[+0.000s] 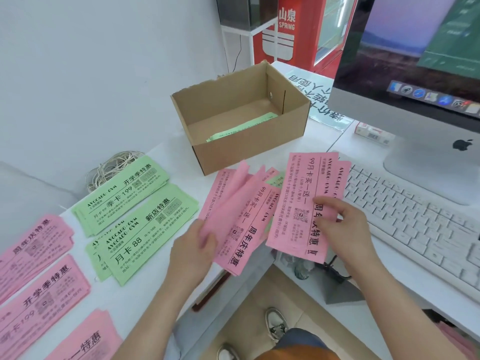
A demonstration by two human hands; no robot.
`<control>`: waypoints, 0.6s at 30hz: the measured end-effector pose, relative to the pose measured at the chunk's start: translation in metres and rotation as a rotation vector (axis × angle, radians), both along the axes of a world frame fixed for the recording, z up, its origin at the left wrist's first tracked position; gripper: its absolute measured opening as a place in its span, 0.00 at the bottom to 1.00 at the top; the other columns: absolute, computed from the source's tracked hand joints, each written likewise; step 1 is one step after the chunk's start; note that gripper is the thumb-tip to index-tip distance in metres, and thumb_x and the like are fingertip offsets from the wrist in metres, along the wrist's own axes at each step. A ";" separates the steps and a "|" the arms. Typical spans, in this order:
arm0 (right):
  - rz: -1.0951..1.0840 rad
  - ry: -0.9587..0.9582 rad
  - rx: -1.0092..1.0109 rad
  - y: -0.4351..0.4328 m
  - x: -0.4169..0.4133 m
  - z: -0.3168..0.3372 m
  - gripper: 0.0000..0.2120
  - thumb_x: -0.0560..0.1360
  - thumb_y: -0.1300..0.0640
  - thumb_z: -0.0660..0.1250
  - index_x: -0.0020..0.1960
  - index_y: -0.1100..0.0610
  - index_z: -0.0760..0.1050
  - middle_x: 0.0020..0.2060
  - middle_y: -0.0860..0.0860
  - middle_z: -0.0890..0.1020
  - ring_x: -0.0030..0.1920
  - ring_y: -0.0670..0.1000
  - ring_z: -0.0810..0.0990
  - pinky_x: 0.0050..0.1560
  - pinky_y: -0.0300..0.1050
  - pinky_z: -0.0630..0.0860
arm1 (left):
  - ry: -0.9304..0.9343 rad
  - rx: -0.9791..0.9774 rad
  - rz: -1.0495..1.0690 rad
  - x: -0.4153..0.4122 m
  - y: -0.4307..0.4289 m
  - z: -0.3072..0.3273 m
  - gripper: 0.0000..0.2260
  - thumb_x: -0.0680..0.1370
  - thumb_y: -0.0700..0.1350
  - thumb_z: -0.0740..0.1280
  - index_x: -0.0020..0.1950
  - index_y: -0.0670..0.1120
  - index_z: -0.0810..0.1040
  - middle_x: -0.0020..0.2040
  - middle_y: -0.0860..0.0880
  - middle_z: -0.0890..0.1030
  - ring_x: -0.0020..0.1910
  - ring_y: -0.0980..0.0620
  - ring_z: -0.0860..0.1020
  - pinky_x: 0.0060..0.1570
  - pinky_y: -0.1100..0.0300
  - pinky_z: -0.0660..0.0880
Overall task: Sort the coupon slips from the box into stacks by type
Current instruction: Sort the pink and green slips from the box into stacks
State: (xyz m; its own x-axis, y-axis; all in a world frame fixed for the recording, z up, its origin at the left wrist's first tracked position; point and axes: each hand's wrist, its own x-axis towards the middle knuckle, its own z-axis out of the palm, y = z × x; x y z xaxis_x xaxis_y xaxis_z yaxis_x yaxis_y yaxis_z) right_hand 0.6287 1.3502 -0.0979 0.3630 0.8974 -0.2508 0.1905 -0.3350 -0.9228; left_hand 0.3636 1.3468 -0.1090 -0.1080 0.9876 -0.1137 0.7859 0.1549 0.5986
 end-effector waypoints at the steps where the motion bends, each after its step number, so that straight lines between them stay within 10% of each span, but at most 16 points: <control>1: -0.002 0.024 0.002 0.002 0.000 0.002 0.20 0.74 0.70 0.62 0.53 0.47 0.79 0.58 0.47 0.77 0.43 0.47 0.83 0.37 0.42 0.81 | -0.082 -0.007 0.072 -0.003 -0.001 -0.001 0.05 0.79 0.46 0.61 0.50 0.45 0.71 0.39 0.48 0.77 0.35 0.47 0.74 0.34 0.57 0.70; 6: 0.136 -0.014 -0.040 0.015 -0.017 0.000 0.21 0.74 0.70 0.60 0.57 0.51 0.79 0.59 0.48 0.77 0.44 0.47 0.82 0.32 0.35 0.78 | -0.082 0.015 0.011 -0.002 -0.008 -0.003 0.03 0.80 0.46 0.60 0.50 0.51 0.66 0.37 0.49 0.77 0.30 0.48 0.73 0.30 0.56 0.66; 11: 0.266 -0.176 -0.088 0.020 -0.034 -0.011 0.21 0.74 0.68 0.59 0.61 0.51 0.77 0.64 0.49 0.76 0.49 0.47 0.80 0.40 0.39 0.81 | 0.075 0.100 -0.177 0.007 -0.014 0.002 0.22 0.82 0.44 0.56 0.71 0.65 0.56 0.30 0.55 0.72 0.27 0.55 0.72 0.27 0.66 0.61; 18: 0.354 0.205 -0.083 0.023 -0.082 -0.005 0.11 0.76 0.48 0.67 0.56 0.50 0.80 0.51 0.45 0.85 0.52 0.45 0.83 0.56 0.51 0.79 | 0.326 0.107 -0.362 0.033 -0.026 0.007 0.24 0.80 0.48 0.59 0.75 0.57 0.57 0.67 0.57 0.74 0.57 0.55 0.77 0.46 0.63 0.71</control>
State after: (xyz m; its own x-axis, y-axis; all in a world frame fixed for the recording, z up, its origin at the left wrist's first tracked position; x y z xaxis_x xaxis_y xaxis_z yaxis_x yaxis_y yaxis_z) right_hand 0.5463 1.3730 -0.1026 -0.0291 0.9315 -0.3625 0.1222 -0.3566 -0.9262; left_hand 0.3970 1.3204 -0.1019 0.2308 0.9726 -0.0266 0.9269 -0.2114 0.3101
